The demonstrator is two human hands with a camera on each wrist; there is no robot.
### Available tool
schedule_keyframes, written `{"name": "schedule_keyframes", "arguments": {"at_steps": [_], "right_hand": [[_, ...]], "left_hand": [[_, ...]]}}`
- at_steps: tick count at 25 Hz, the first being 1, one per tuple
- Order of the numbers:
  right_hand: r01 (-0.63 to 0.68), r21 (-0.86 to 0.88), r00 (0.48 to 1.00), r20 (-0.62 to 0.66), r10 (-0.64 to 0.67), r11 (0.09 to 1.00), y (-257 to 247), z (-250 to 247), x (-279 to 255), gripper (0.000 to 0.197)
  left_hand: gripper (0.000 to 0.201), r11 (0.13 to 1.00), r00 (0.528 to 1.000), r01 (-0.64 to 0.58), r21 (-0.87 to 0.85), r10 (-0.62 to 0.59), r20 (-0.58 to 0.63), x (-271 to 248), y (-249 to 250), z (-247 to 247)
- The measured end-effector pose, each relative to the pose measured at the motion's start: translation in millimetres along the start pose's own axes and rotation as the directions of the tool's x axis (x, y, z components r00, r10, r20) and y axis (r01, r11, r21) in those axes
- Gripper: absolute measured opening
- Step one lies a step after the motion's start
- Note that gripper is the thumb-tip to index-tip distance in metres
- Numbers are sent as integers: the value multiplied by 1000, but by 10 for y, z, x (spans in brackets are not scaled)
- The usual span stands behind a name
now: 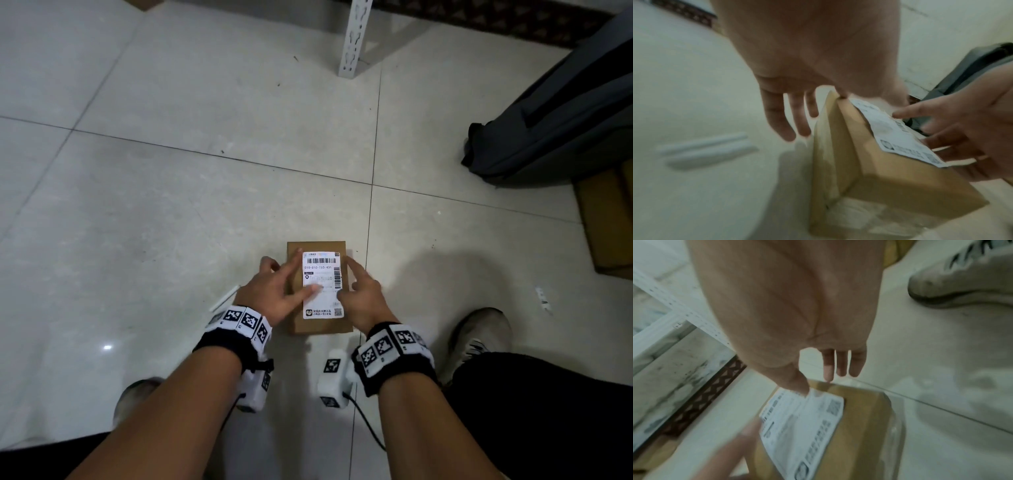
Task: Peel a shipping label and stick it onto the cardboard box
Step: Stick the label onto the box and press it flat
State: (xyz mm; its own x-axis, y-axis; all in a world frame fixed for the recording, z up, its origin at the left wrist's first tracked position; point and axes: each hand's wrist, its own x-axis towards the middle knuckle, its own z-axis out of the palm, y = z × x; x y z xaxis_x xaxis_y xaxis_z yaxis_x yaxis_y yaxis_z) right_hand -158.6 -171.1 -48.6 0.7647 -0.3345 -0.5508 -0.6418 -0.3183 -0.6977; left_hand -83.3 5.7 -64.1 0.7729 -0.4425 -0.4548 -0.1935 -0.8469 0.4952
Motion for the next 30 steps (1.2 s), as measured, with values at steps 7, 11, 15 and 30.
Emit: {"name": "schedule_keyframes", "arguments": {"at_steps": [7,11,15,30], "right_hand": [[126,-398,986,-52,-160,909,90,427,-268,62],[87,-543,994,-13,-112,835,180,443,-222,61],[28,-571,996,-49,-68,820,251,404,-233,69],[79,-463,960,273,58,883,227,177,-43,92]], "left_hand": [[66,938,977,68,-341,-132,-167,-126,168,407],[54,922,971,52,-383,-136,-196,-95,127,464],[53,939,975,52,-341,-122,-187,-96,128,494],[75,717,985,54,-694,76,155,38,-103,240]]}}
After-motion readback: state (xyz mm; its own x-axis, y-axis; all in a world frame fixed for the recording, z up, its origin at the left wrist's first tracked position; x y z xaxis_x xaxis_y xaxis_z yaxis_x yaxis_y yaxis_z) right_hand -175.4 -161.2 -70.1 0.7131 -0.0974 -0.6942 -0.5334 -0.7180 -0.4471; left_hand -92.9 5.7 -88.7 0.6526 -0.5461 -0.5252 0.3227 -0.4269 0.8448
